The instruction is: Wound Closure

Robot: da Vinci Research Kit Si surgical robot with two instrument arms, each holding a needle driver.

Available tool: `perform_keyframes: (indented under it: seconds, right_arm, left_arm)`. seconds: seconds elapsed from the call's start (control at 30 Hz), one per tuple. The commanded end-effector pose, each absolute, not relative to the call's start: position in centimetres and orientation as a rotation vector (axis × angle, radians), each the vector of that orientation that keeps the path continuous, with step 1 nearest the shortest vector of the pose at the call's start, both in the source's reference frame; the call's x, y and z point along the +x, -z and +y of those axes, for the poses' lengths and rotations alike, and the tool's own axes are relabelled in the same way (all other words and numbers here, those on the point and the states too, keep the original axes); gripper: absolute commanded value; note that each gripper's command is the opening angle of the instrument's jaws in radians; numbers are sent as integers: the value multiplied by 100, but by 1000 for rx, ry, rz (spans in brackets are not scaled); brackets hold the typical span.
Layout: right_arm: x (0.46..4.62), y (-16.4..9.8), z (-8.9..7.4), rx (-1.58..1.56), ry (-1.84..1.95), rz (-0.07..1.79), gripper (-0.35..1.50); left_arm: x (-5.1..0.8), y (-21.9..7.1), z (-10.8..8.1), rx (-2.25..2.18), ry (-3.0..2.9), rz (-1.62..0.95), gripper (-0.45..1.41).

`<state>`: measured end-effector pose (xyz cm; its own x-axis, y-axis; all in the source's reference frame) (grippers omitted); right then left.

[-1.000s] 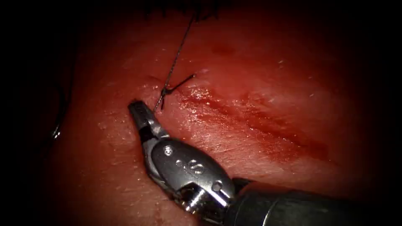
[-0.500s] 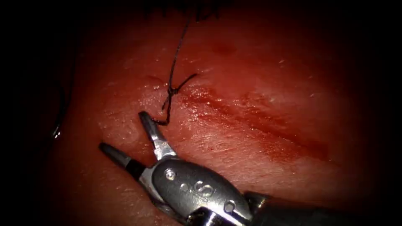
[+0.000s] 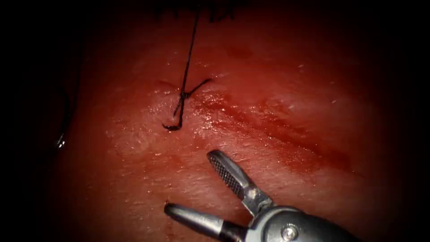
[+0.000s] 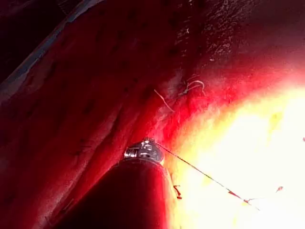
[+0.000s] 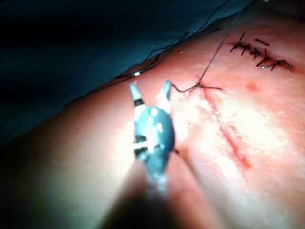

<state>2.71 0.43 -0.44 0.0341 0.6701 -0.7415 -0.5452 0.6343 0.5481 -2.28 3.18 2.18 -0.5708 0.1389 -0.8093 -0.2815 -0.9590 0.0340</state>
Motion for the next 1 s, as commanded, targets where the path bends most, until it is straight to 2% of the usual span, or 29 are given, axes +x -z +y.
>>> perform_keyframes:
  seconds: [0.03,0.3,1.0]
  right_arm:
    - [273,38,55,126,-944,1218,101]
    - [285,-9,99,137,-947,1158,108]
    - [328,-91,128,167,-999,1116,108]
  left_arm:
    - [-234,-217,322,-1313,-2575,237,-45]
    - [-229,-190,312,-1322,-2554,223,-45]
    - [-230,-161,282,-1314,-2548,214,-45]
